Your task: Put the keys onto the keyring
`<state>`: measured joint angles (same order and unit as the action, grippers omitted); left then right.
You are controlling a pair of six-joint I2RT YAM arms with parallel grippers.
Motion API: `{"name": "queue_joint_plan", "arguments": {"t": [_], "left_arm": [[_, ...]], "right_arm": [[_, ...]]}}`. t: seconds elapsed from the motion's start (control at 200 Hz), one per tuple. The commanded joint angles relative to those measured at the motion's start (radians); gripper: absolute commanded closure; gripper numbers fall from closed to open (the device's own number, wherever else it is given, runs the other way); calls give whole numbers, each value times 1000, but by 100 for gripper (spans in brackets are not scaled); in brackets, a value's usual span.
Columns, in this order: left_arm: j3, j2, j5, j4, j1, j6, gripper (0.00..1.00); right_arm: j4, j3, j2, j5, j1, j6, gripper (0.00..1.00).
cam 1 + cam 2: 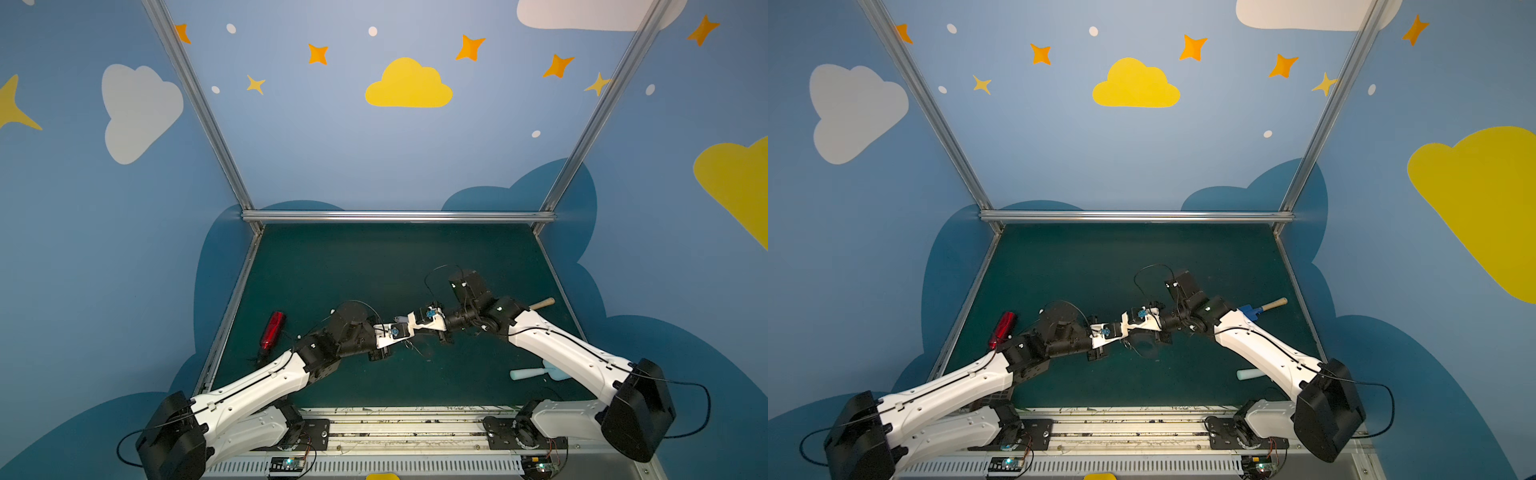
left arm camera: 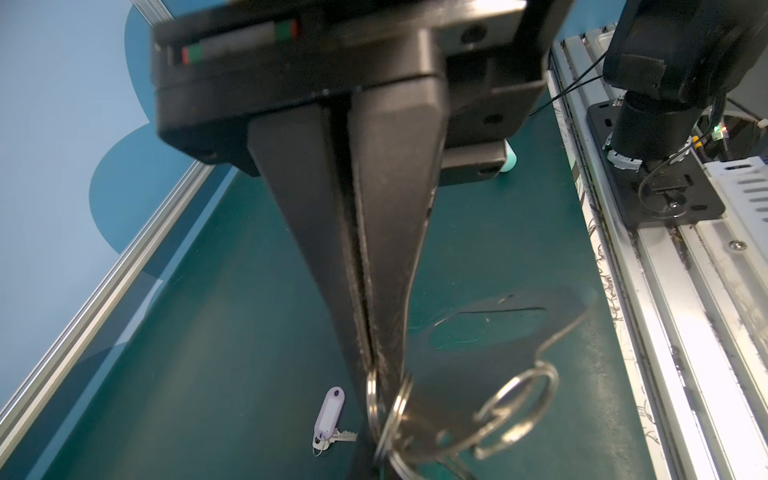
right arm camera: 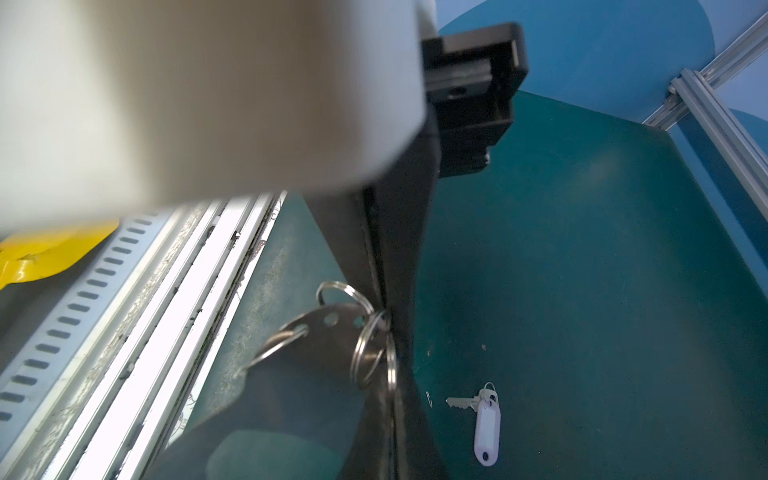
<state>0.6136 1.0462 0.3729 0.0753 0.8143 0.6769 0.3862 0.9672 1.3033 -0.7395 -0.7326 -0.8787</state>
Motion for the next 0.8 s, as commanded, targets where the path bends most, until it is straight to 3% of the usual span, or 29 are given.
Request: {"name": "queue_joint_plan", "arguments": {"t": [0.0, 0.325, 0.521, 0.796], "left_arm": [[58, -1, 32, 94, 16, -7, 96], [77, -1, -28, 40, 14, -37, 96], [140, 5, -53, -90, 15, -73, 96], [111, 0, -85, -101, 13, -123, 96]], "right_arm": [[8, 28, 15, 6, -14, -27, 97], [15, 33, -17, 34, -9, -35, 76], [42, 33, -57, 95, 5, -19, 72], [-37, -53, -104, 108, 15, 63, 74]]}}
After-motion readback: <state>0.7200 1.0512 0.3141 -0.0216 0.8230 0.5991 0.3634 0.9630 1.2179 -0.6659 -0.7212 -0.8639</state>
